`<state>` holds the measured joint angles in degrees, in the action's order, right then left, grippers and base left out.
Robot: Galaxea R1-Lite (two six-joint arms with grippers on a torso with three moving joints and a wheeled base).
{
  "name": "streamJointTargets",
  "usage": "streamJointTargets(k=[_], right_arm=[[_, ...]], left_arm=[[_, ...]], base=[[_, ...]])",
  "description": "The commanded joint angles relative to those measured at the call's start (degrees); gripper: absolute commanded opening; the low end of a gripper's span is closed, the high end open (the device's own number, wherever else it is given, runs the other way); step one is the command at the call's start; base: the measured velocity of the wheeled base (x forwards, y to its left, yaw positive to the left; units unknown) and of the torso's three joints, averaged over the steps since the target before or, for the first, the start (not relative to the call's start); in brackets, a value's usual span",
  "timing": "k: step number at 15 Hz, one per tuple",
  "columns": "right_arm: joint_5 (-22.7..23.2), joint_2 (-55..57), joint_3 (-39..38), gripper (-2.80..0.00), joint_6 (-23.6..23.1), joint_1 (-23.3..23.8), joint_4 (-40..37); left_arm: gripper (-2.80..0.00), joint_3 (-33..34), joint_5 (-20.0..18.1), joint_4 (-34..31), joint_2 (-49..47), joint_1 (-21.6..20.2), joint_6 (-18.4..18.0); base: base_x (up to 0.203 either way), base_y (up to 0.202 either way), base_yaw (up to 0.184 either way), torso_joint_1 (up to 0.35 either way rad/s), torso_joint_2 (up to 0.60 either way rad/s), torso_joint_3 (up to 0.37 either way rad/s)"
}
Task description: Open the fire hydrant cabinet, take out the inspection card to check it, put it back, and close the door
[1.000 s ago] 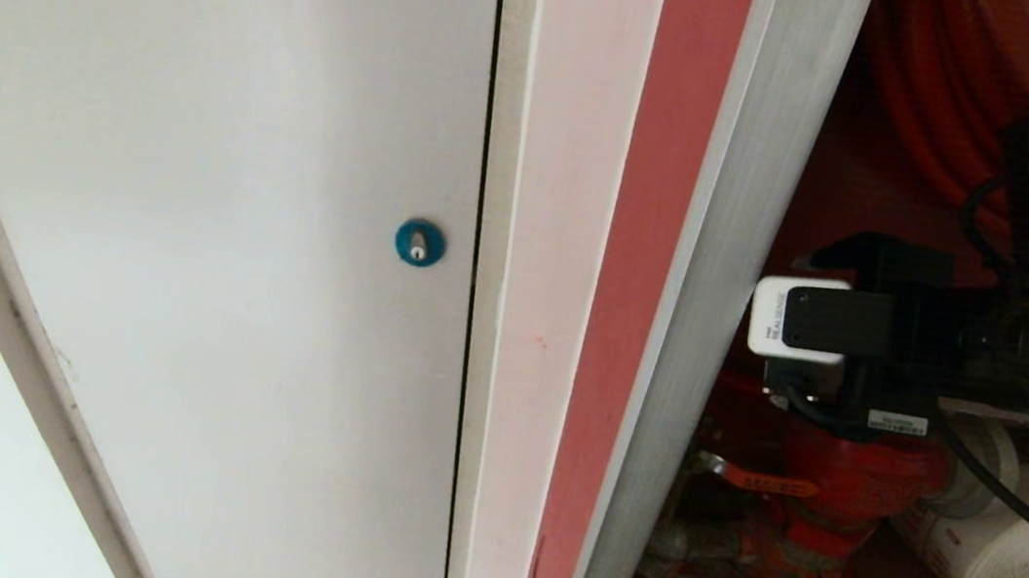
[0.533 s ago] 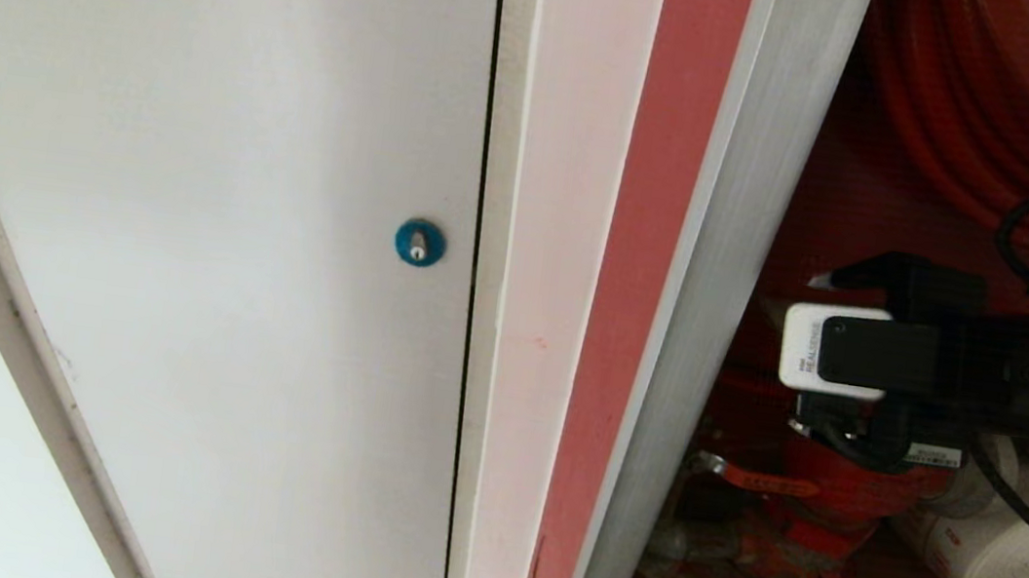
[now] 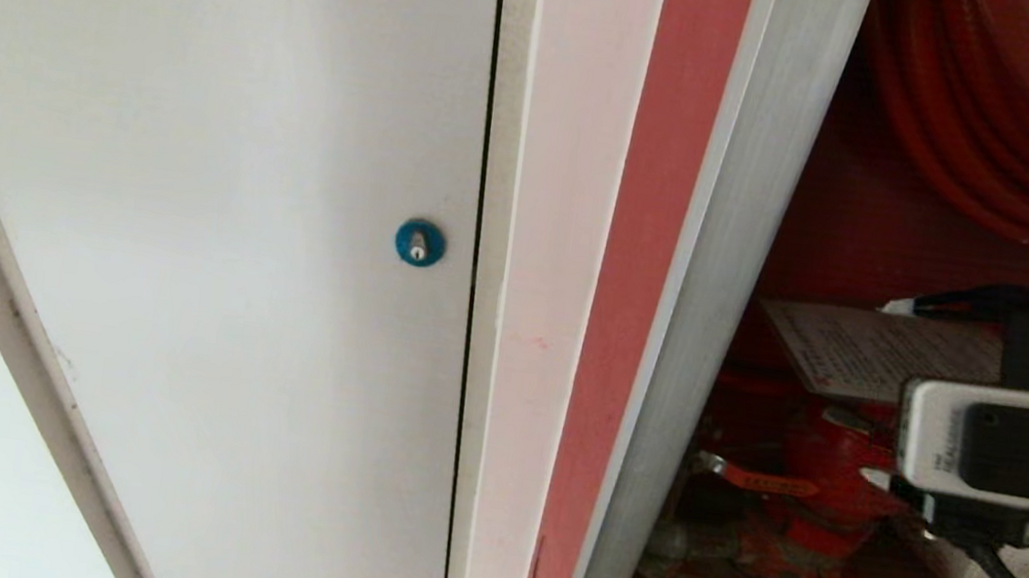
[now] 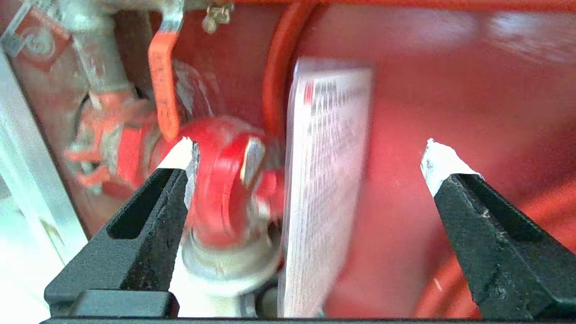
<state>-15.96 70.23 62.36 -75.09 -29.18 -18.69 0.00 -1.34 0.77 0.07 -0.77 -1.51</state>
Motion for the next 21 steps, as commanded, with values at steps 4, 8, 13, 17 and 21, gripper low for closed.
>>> streamJointTargets(k=[4, 8, 13, 17, 21], right_arm=[[0.03, -13.49, -6.48, 0.00, -3.31, -1.41, -0.76], [0.00, -20.36, -6.99, 0.00, -4.08, -1.47, -6.94], [0.07, -25.93, -6.86, 0.00, -1.45, -1.41, -12.04], [2.49, -27.14, -6.44, 0.00, 15.98, -1.41, -14.84], [7.98, -29.43, -6.69, 0.00, 33.92, -1.41, -18.50]], left_arm=[[-2.80, 0.44, 0.07, 0.02, -0.07, -0.02, -0.03], [-2.80, 0.44, 0.02, 0.02, -0.07, -0.02, 0.02], [-2.80, 0.44, 0.03, 0.02, -0.07, -0.02, 0.02], [-2.80, 0.44, 0.02, 0.02, -0.07, -0.02, -0.07], [-2.80, 0.44, 0.02, 0.02, -0.07, -0.02, -0.05]], base=[[0.000, 0.000, 0.000, 0.000, 0.00, 0.000], [0.000, 0.000, 0.000, 0.000, 0.00, 0.000], [0.000, 0.000, 0.000, 0.000, 0.00, 0.000], [0.000, 0.000, 0.000, 0.000, 0.00, 0.000], [0.000, 0.000, 0.000, 0.000, 0.00, 0.000]])
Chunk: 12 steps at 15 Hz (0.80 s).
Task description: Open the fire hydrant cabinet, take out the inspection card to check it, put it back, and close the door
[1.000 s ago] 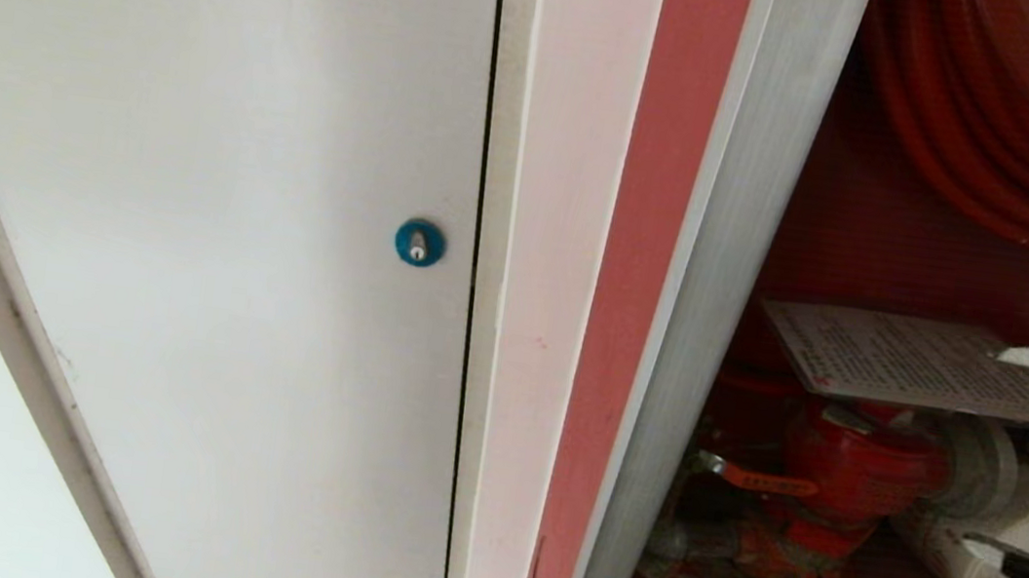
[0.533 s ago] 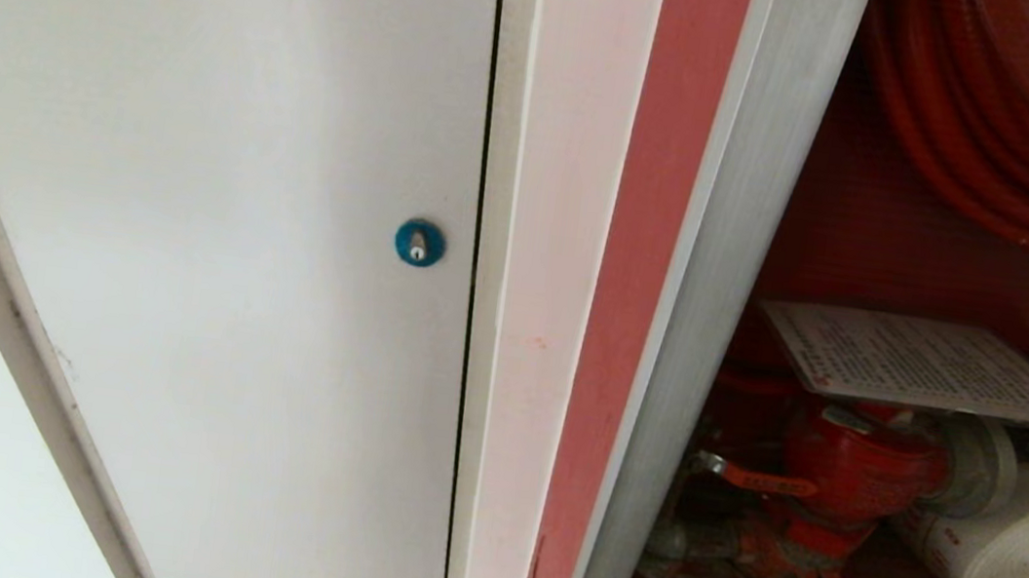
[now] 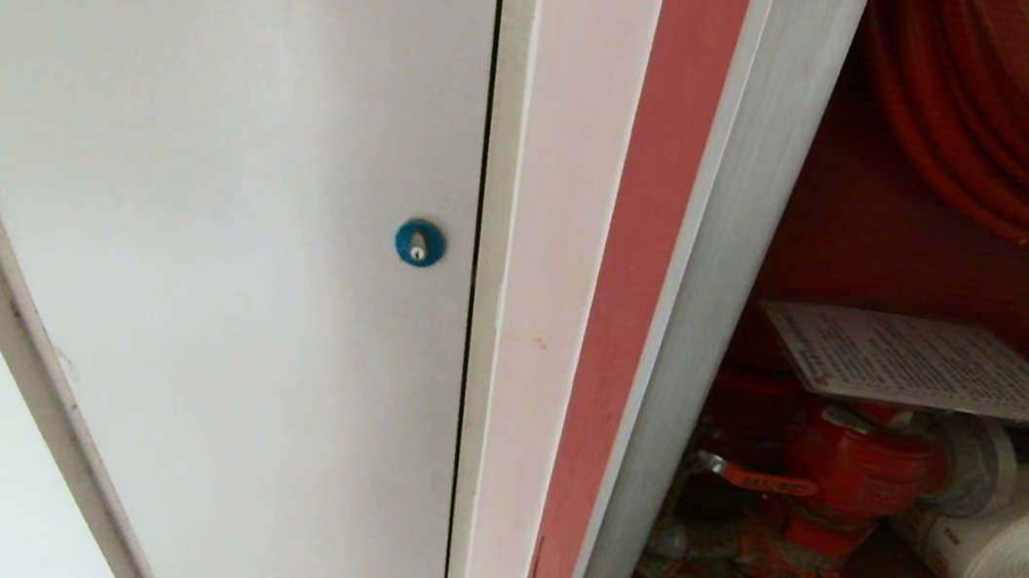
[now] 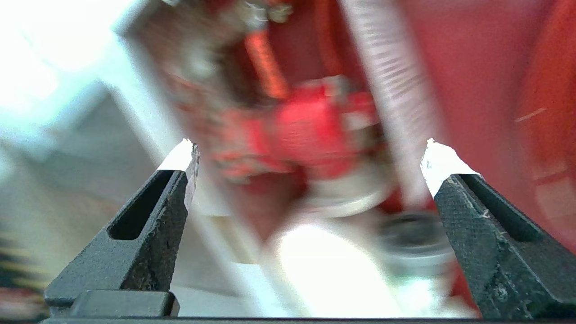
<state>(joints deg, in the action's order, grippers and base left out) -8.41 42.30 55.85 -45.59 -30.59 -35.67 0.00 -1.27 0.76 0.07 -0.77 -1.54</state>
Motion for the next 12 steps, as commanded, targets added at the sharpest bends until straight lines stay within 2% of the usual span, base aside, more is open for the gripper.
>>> streamJointTargets(k=[1, 2, 3, 4, 5, 8, 12], right_arm=[[1.07, -2.22, -0.30, 0.00, 7.82, 0.00, -2.57], [2.11, -2.49, -0.43, 0.00, 12.02, 0.00, -2.80], [4.48, -3.26, -0.68, -2.80, 17.19, -0.03, -2.79], [8.13, -4.82, -0.79, -2.80, 20.81, -0.01, -2.60], [9.32, -5.24, -0.83, -2.80, 24.12, 0.00, -2.29], [9.77, -5.32, -0.83, -2.80, 33.96, 0.00, 0.09], [9.77, -5.16, -0.90, -2.80, 41.37, 0.00, 2.52]], left_arm=[[-2.80, 0.44, -0.05, 0.03, -0.07, -0.02, -0.05], [-2.80, 0.44, -0.05, 0.03, -0.07, -0.02, 0.01], [-2.80, 0.44, -0.05, 0.03, -0.07, -0.02, -0.04], [-2.80, 0.44, 0.02, 0.03, -0.07, -0.02, -0.05], [-2.80, 0.44, 0.03, 0.03, -0.07, -0.02, -0.04], [-2.80, 0.44, 0.03, 0.03, -0.07, -0.02, 0.04], [-2.80, 0.44, -0.04, 0.03, -0.07, -0.02, 0.04]], base=[[0.000, 0.000, 0.000, 0.000, 0.00, 0.000], [0.000, 0.000, 0.000, 0.000, 0.00, 0.000], [0.000, 0.000, 0.000, 0.000, 0.00, 0.000], [0.000, 0.000, 0.000, 0.000, 0.00, 0.000], [0.000, 0.000, 0.000, 0.000, 0.00, 0.000], [0.000, 0.000, 0.000, 0.000, 0.00, 0.000], [0.000, 0.000, 0.000, 0.000, 0.00, 0.000]])
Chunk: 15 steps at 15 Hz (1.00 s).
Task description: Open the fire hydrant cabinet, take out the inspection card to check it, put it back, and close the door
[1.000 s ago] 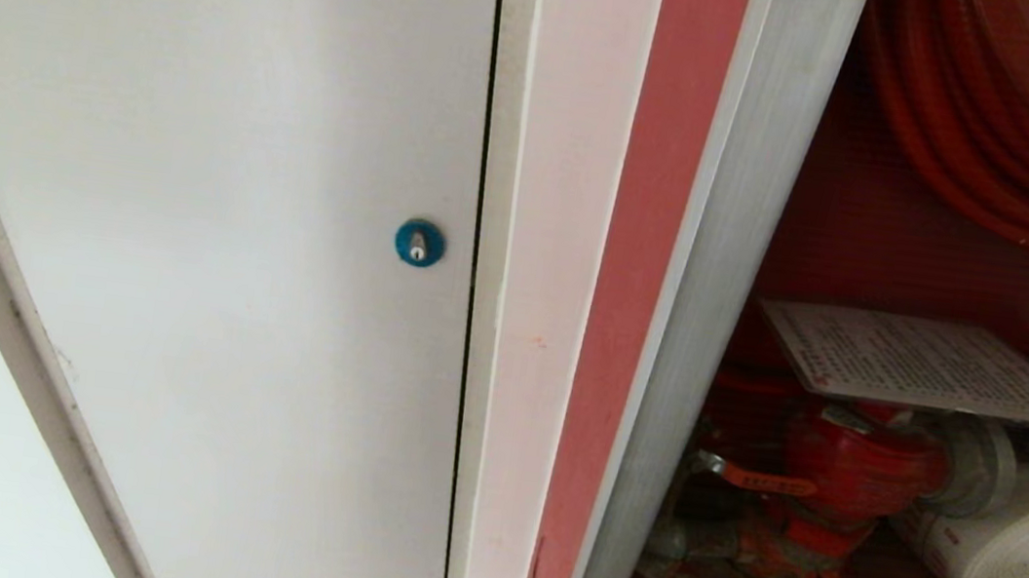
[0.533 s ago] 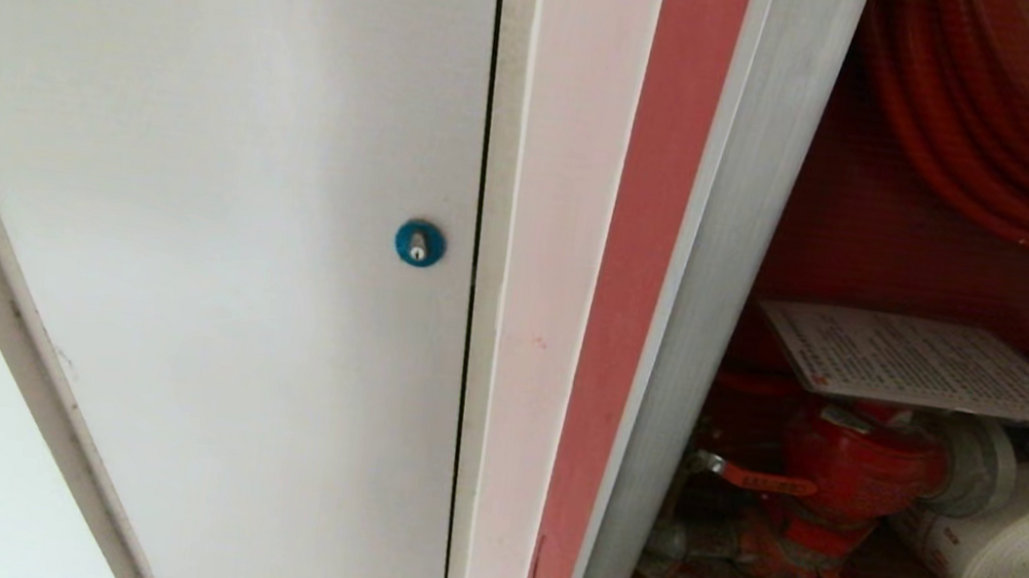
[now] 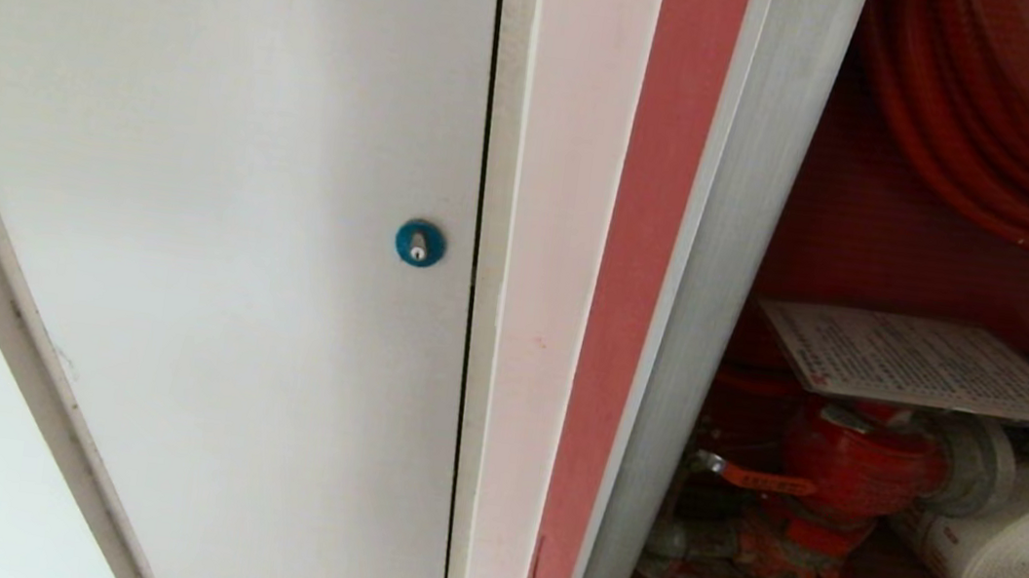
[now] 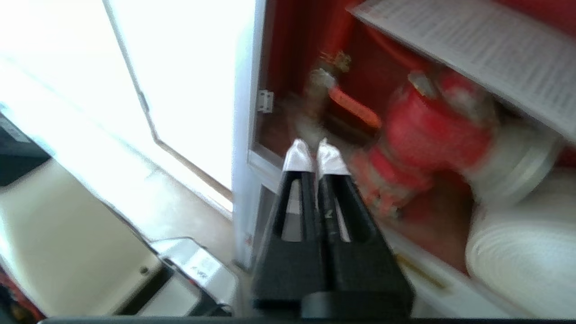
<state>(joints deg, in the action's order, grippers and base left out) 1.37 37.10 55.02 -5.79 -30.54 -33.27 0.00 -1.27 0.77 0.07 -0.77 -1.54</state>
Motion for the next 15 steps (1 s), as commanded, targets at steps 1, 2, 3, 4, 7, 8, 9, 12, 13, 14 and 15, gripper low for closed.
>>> streamJointTargets(k=[1, 2, 3, 4, 7, 8, 9, 12, 13, 14, 15], right_arm=[[-0.19, -0.56, -0.08, -2.80, 3.38, 0.00, 0.27], [-0.60, -0.90, 0.29, -2.80, 4.70, 0.04, 0.62], [-1.27, -1.36, 0.35, -2.80, 7.30, 0.10, 2.05], [-1.94, -2.41, 0.18, -2.80, 10.00, 0.59, 4.12], [-1.95, -3.65, -0.12, -2.80, 13.26, 8.49, 6.37], [-1.92, -4.84, 0.00, -2.80, 13.62, 11.22, 6.58], [-1.90, -6.38, 0.09, -2.80, 13.84, 13.89, 6.65], [-1.95, -12.75, -0.01, -2.80, 15.74, 17.77, 5.86], [-2.13, -15.20, 0.01, -2.80, 16.06, 18.68, 4.93], [-2.42, -17.34, 0.06, -2.80, 16.22, 19.58, 3.98], [-2.58, -19.26, 0.08, -2.80, 16.29, 20.74, 3.22]], left_arm=[[-2.80, 0.44, -0.05, 0.02, -0.07, -0.02, -0.04], [-2.80, 0.44, 0.01, 0.02, -0.07, -0.02, -0.04], [-2.80, 0.44, -0.05, 0.02, -0.07, -0.02, -0.03], [-2.80, 0.44, -0.05, 0.02, -0.07, -0.02, 0.00], [-2.80, 0.44, -0.03, 0.02, -0.07, -0.02, 0.04], [-2.80, 0.44, -0.05, 0.02, -0.07, -0.02, -0.01], [-2.80, 0.44, -0.05, 0.02, -0.07, -0.02, -0.04], [-2.80, 0.44, -0.05, 0.02, -0.07, -0.02, 0.04], [-2.80, 0.36, -0.05, 0.02, -0.07, -0.02, 0.03], [-2.80, 0.44, -0.02, 0.02, -0.07, -0.02, -0.04], [-2.80, 0.44, -0.05, 0.02, -0.07, -0.02, 0.04]], base=[[0.000, 0.000, 0.000, 0.000, 0.00, 0.000], [0.000, 0.000, 0.000, 0.000, 0.00, 0.000], [0.000, 0.000, 0.000, 0.000, 0.00, 0.000], [0.000, 0.000, 0.000, 0.000, 0.00, 0.000], [0.000, 0.000, 0.000, 0.000, 0.00, 0.000], [0.000, 0.000, 0.000, 0.000, 0.00, 0.000], [0.000, 0.000, 0.000, 0.000, 0.00, 0.000], [0.000, 0.000, 0.000, 0.000, 0.00, 0.000], [0.000, 0.000, 0.000, 0.000, 0.00, 0.000], [0.000, 0.000, 0.000, 0.000, 0.00, 0.000], [0.000, 0.000, 0.000, 0.000, 0.00, 0.000]])
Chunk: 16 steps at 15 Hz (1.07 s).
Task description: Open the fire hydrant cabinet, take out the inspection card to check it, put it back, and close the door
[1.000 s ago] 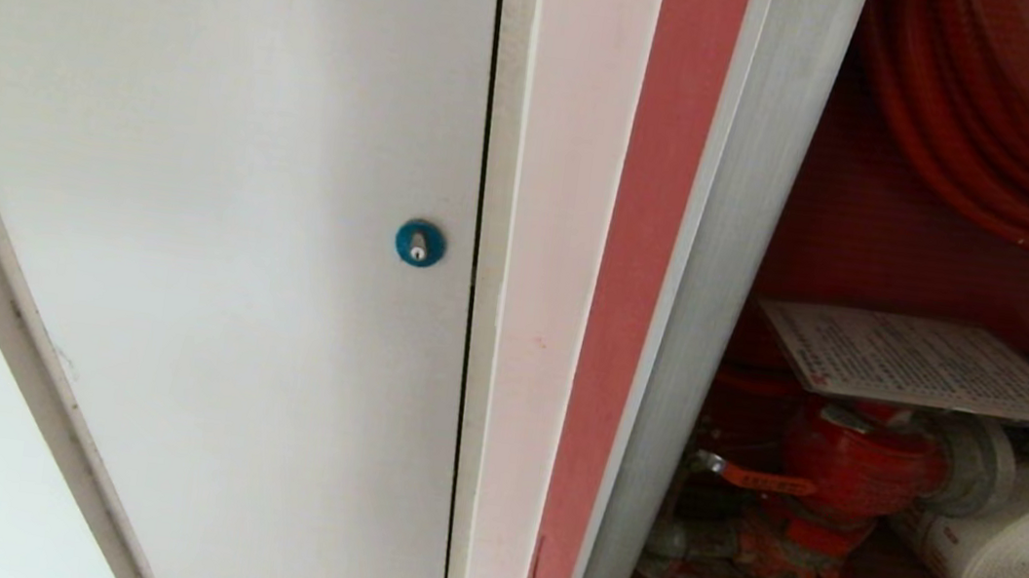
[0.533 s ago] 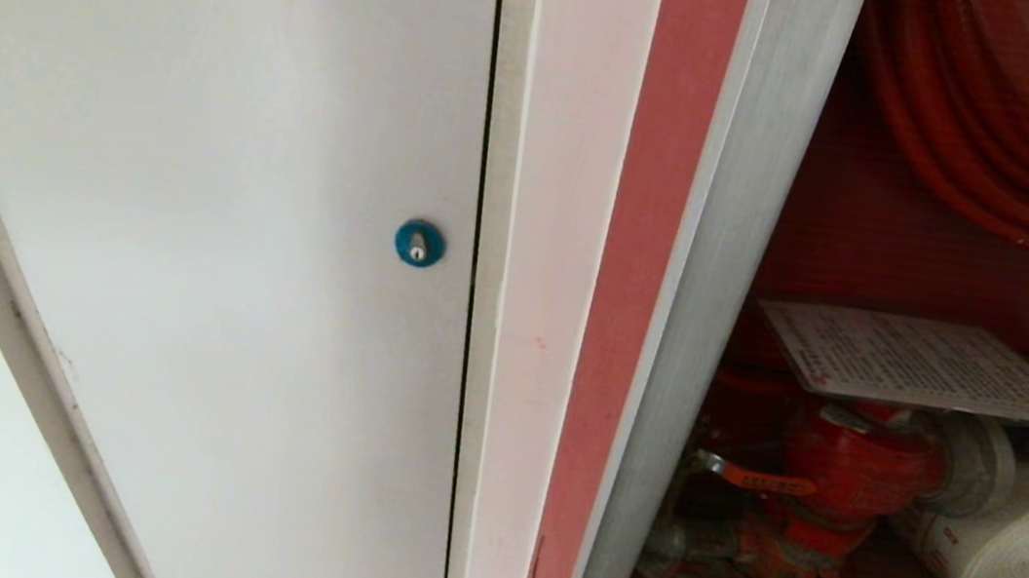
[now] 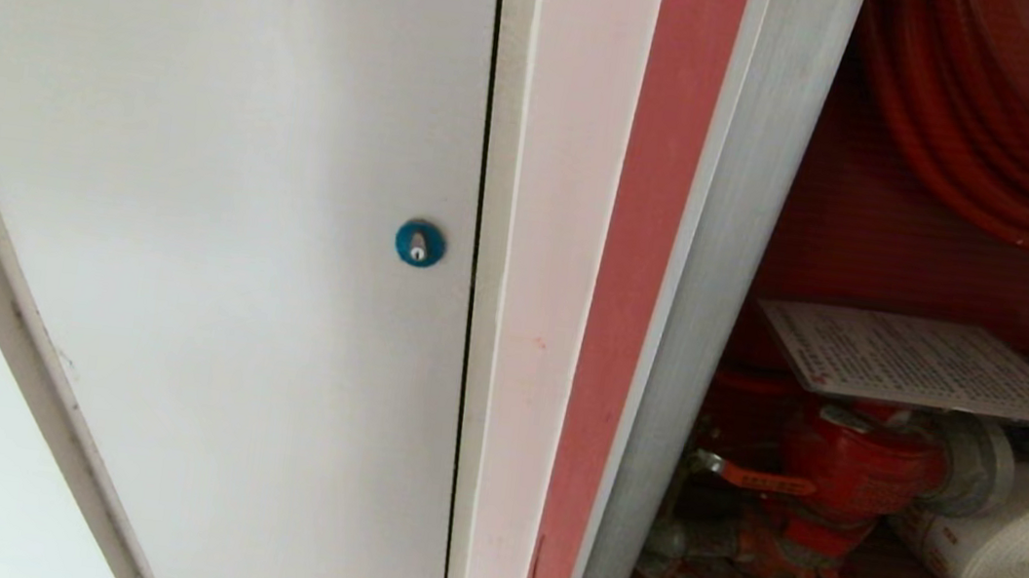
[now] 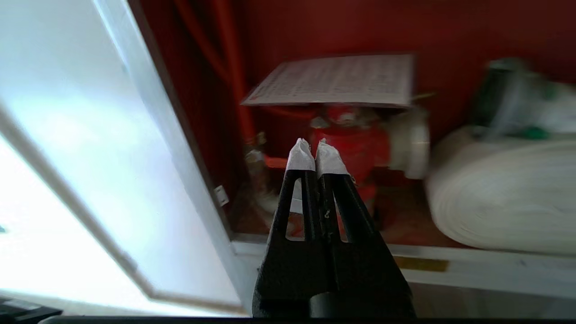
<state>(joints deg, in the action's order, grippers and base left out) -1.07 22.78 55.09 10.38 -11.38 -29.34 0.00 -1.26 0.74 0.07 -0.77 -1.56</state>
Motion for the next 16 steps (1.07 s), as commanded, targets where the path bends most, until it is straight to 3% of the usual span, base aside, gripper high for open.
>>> streamJointTargets(k=[1, 4, 16], right_arm=[[-0.23, -6.49, 0.01, -2.80, 0.17, 3.09, -1.63], [-4.47, -6.87, 0.69, -2.80, 2.11, 3.56, -3.44], [-7.43, -6.91, 6.18, -2.80, 1.95, 4.03, -3.65]], left_arm=[[-2.80, 0.44, 0.00, 0.05, -0.07, -0.02, -0.02], [-2.80, 0.44, 0.02, 0.05, -0.07, -0.02, 0.07], [-2.80, 0.44, -0.06, 0.05, -0.07, -0.02, 0.04]], base=[[0.000, 0.000, 0.000, 0.000, 0.00, 0.000], [0.000, 0.000, 0.000, 0.000, 0.00, 0.000], [0.000, 0.000, 0.000, 0.000, 0.00, 0.000]])
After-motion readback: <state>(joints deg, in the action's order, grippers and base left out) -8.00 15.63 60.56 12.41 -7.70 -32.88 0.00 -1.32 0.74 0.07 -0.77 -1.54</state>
